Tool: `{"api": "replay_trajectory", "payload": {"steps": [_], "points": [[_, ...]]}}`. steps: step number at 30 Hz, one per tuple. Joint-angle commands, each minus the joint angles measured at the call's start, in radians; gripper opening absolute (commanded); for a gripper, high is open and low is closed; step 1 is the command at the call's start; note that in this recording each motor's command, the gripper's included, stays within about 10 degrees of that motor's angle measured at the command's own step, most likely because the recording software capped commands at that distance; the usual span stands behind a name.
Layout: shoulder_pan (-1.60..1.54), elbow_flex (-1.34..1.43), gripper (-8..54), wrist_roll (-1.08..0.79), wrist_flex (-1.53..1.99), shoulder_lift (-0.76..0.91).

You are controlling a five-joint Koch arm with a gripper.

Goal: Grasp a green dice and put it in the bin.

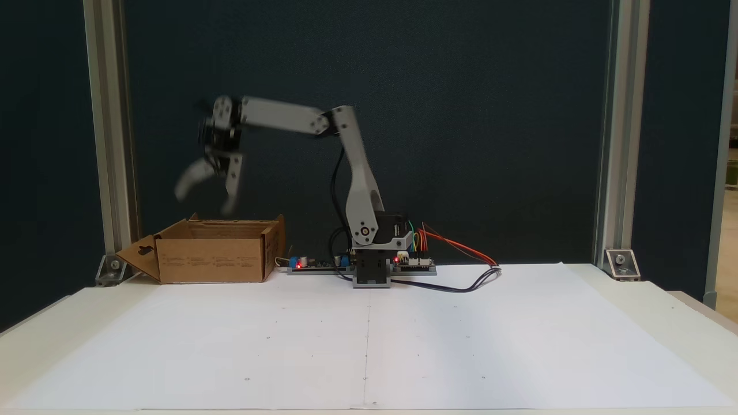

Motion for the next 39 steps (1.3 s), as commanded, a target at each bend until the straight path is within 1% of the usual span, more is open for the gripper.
{"api": "replay_trajectory", "payload": {"steps": [1,3,6,10,12,19,23,25,28,39], "points": [[-0.162,-0.032,44.9,0.165,-0.032,0.164],[-0.297,-0.032,44.8,0.248,-0.034,0.277],[-0.514,-0.031,44.7,0.377,-0.04,0.367],[-0.805,-0.002,44.9,0.405,-0.063,0.437],[-0.949,0.083,44.6,0.403,-0.129,0.477],[-1.458,0.565,44.3,0.402,-0.472,0.652],[-1.717,1.02,43.8,0.396,-0.672,0.821],[-1.706,1.212,43.8,0.396,-0.768,0.894],[-1.709,1.359,43.8,0.396,-0.896,0.991],[-1.698,1.58,43.0,0.387,-1.399,1.005]]}}
